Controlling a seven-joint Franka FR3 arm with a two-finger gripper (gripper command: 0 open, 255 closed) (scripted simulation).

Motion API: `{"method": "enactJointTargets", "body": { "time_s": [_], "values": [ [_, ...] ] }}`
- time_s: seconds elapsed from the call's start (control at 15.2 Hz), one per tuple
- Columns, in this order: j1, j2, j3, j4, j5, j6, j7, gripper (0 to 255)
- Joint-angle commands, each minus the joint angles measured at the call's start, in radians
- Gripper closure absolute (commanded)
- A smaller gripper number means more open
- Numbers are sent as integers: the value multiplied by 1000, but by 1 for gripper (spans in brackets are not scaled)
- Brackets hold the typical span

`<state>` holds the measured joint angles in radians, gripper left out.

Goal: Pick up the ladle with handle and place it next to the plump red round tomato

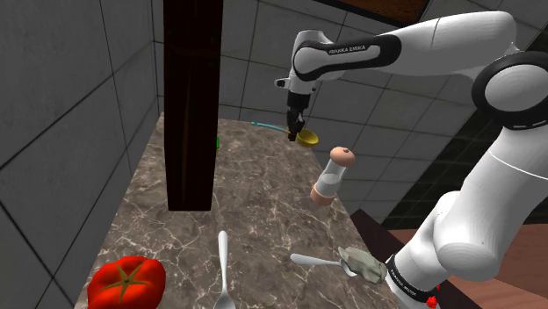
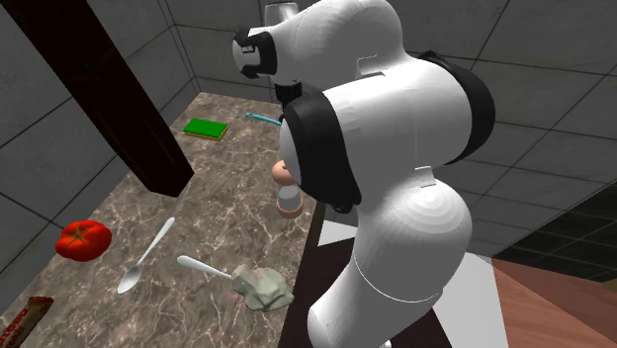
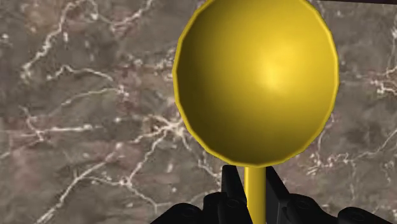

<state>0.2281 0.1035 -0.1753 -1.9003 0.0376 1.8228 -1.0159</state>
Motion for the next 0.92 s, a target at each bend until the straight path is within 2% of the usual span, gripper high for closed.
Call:
{"method": "enactJointTargets", "body": {
  "time_s": [0.0,0.79,0.86],
  "values": [
    [0,-10,0,16,-2,-26,2,255],
    [0,-33,-1,145,-7,-178,7,255],
    [12,-58,9,115,-8,-171,29,255]
  ]
}}
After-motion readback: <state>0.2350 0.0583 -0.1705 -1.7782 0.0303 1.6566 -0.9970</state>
